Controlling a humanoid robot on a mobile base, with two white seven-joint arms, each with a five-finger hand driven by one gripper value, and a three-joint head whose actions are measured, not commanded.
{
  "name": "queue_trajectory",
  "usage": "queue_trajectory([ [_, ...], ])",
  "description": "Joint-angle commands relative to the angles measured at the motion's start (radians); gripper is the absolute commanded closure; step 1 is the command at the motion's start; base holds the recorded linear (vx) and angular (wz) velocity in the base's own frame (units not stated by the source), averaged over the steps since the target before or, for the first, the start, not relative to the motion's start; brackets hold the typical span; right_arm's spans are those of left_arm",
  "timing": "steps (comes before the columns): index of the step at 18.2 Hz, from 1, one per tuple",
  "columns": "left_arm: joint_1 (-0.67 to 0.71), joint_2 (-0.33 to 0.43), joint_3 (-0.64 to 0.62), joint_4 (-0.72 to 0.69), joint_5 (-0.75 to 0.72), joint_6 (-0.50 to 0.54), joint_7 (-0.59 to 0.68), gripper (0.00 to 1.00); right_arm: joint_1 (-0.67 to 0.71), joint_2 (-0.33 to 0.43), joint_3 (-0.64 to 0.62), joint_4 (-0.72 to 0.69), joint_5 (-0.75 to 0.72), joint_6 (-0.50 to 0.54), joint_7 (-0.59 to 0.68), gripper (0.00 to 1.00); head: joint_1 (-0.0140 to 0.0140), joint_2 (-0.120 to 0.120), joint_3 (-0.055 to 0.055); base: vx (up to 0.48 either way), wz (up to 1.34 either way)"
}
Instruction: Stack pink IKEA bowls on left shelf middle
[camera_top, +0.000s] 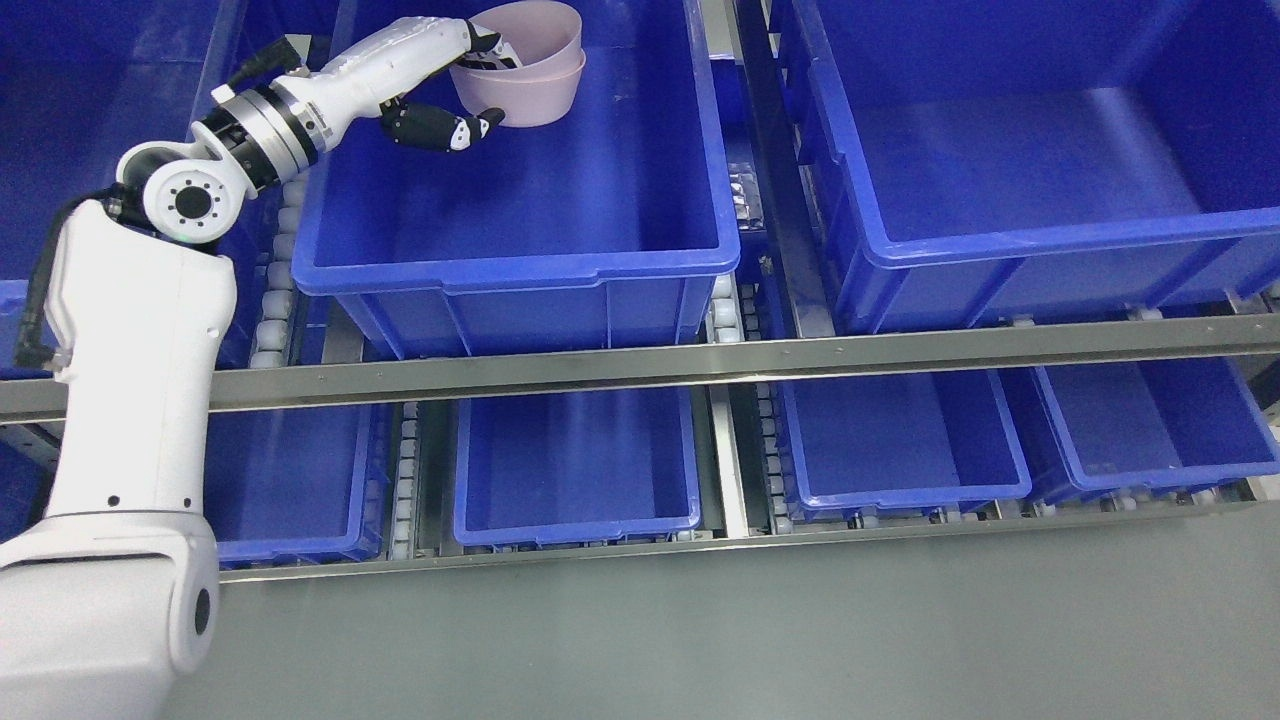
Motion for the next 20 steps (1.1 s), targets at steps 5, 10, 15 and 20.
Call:
queue_trajectory([
  [5,0.008,-0.068,-0.024,0.020,0.000,0.000,-0.002,0.69,0.029,-0.017,-0.012,-0.034,0.000,-0.001,0.001,0.00,0.0000,0.000,0.000,0.000,0.00],
  [10,0.003,-0.071,-0.008,-0.011,0.004,0.000,0.000,0.41,0.029,-0.017,-0.011,-0.034,0.000,-0.001,0.001,0.00,0.0000,0.000,0.000,0.000,0.00],
  [15,-0.005,-0.139,0.024,-0.080,0.016,0.000,0.038,0.21,0.029,-0.017,-0.011,-0.034,0.000,0.001,0.001,0.00,0.0000,0.000,0.000,0.000,0.00],
  [20,-0.072,-0.196,-0.031,-0.120,0.258,0.020,0.232,0.11,0.029,-0.017,-0.012,-0.034,0.000,-0.001,0.001,0.00,0.0000,0.000,0.000,0.000,0.00],
])
